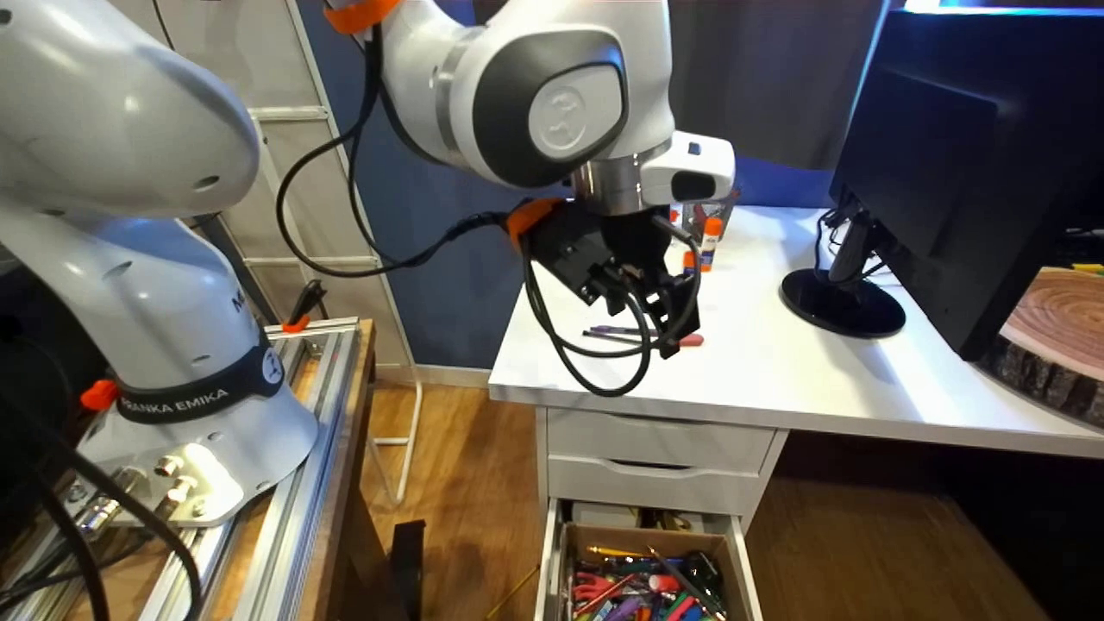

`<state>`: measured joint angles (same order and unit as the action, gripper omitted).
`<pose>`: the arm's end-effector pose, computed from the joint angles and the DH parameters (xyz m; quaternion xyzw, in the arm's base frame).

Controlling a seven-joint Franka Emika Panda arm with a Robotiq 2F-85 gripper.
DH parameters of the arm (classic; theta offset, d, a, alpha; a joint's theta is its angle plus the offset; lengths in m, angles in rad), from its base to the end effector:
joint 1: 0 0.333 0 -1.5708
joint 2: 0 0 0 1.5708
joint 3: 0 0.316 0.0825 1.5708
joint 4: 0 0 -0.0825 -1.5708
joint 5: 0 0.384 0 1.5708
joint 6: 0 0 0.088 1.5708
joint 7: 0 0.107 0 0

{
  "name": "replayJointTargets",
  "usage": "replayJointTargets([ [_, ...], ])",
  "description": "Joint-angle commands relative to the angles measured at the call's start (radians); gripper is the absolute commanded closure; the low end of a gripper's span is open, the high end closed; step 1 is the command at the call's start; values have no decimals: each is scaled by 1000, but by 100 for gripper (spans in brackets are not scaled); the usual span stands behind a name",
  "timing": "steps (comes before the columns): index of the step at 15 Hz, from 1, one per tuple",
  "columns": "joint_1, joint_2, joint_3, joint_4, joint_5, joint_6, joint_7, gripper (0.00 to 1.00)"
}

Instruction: Remove the pen from the box

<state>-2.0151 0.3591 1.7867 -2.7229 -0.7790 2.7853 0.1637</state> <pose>0.4066 -0.0313 0.2727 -0.9812 -0.1471 -0.1253 0.0026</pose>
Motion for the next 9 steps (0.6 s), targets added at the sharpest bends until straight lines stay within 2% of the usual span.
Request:
replayJointTargets([
  [1, -209, 175, 220, 17, -9, -249, 6, 0],
  [2, -239, 221, 255, 15, 10, -309, -11, 0],
  [3, -158, 112, 172, 26, -15, -207, 10, 0],
  [5, -208, 183, 222, 26, -11, -279, 6, 0],
  [9, -219, 220, 230, 21, -9, -296, 2, 0],
])
